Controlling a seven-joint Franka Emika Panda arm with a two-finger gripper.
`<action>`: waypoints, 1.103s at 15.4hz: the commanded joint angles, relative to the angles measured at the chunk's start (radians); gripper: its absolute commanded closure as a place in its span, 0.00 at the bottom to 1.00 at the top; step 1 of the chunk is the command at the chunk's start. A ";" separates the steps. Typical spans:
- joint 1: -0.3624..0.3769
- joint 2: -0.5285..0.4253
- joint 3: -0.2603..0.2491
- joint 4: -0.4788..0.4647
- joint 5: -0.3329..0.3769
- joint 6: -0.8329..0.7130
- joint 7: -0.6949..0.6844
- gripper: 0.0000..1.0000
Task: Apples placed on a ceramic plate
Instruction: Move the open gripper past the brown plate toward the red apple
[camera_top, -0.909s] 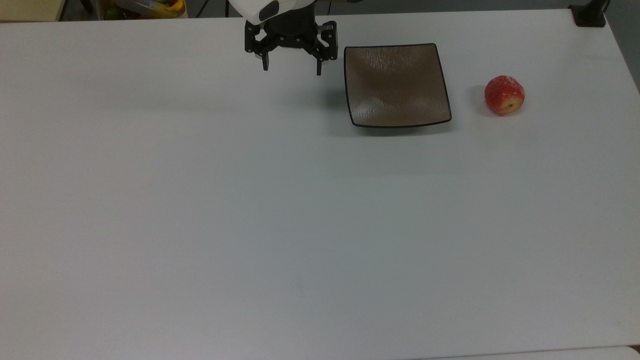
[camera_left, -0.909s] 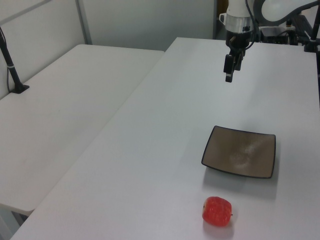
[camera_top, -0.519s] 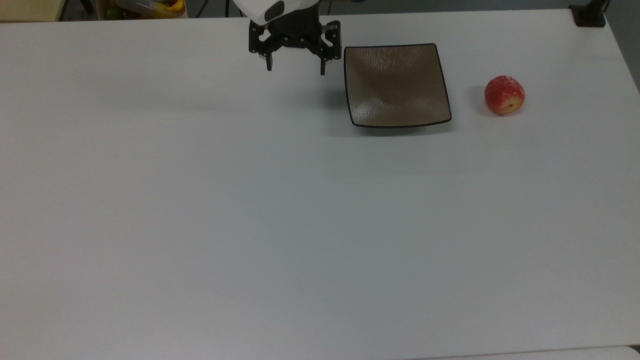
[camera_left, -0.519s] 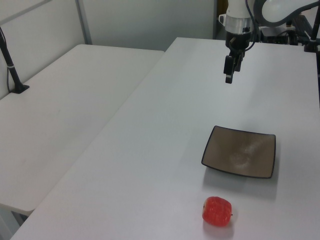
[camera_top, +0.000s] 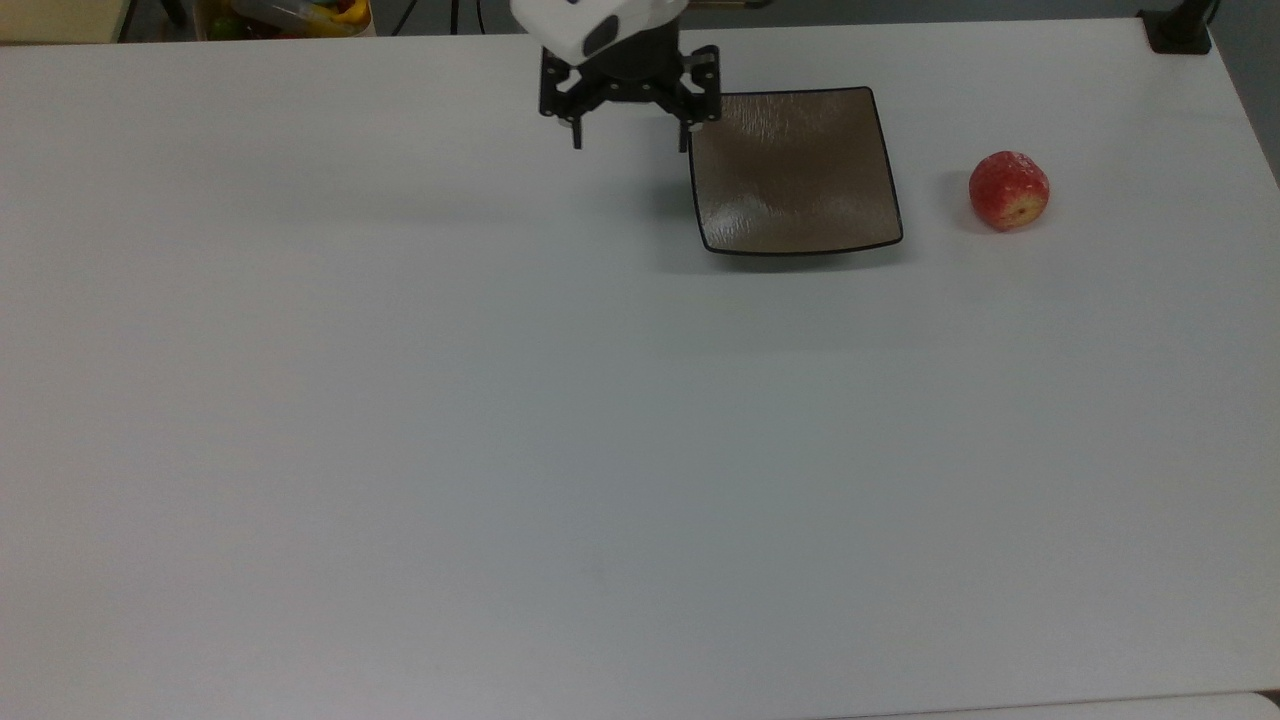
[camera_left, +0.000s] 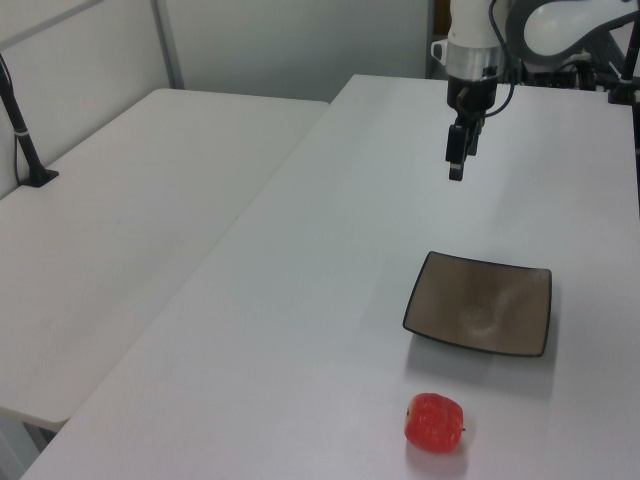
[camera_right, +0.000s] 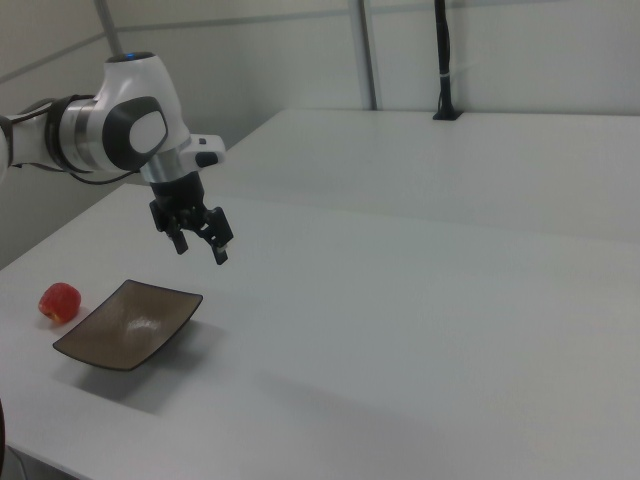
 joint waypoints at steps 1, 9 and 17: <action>0.012 0.036 0.073 0.029 0.041 0.024 0.039 0.00; 0.166 0.170 0.167 0.187 0.028 0.025 0.238 0.00; 0.389 0.311 0.167 0.255 -0.047 0.116 0.381 0.00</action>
